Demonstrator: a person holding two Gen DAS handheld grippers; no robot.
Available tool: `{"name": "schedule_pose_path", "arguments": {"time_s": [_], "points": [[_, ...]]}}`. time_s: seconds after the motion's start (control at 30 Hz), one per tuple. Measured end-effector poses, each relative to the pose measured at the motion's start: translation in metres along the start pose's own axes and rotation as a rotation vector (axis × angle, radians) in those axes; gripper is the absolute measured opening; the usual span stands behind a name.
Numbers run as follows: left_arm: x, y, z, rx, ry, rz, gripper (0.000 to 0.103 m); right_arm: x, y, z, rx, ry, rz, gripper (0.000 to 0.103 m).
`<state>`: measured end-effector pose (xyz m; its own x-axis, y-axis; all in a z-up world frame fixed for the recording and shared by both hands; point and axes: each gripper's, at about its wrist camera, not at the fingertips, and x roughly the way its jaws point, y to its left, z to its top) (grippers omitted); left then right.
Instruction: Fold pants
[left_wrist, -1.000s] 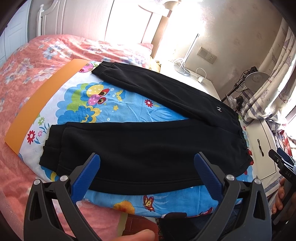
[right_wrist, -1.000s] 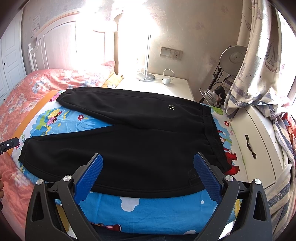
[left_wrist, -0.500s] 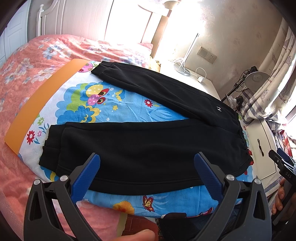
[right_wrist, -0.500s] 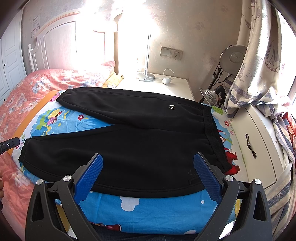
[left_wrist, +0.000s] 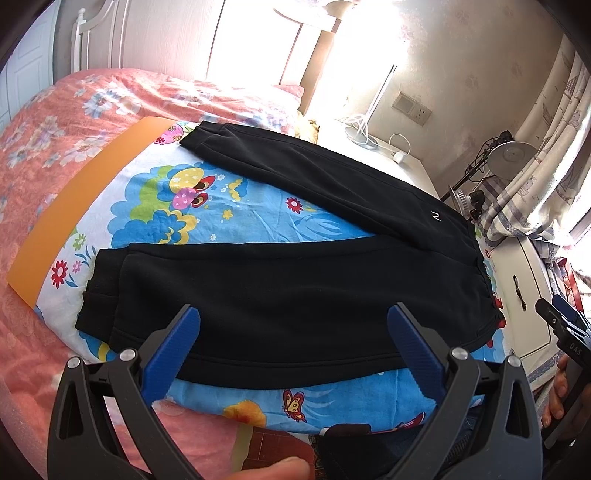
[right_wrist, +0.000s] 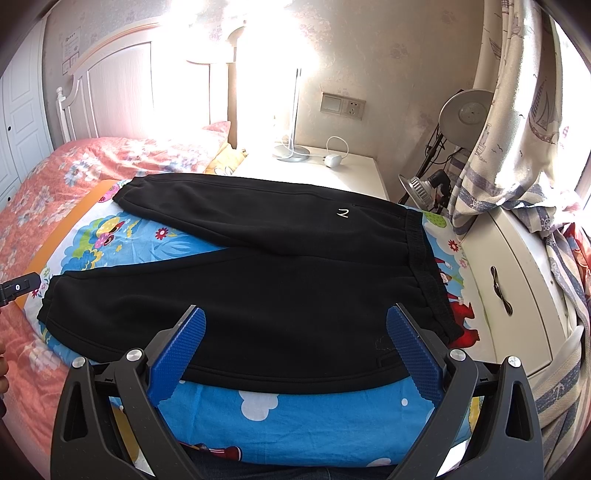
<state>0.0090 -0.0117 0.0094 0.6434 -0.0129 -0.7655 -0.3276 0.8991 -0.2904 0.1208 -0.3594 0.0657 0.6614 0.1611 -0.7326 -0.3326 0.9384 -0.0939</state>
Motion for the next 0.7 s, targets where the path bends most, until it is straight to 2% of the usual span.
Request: {"name": "schedule_pose_path", "arguments": {"time_s": [0.6,0.7], "points": [[0.001,-0.002,0.000,-0.003,-0.003,-0.007,0.101,0.003,0.004,-0.004,-0.001,-0.002,0.006,0.095],[0.009,-0.015,-0.003,0.033,-0.045,0.001,0.101,0.025,0.003,-0.008,-0.021,0.058,0.086,0.096]]}}
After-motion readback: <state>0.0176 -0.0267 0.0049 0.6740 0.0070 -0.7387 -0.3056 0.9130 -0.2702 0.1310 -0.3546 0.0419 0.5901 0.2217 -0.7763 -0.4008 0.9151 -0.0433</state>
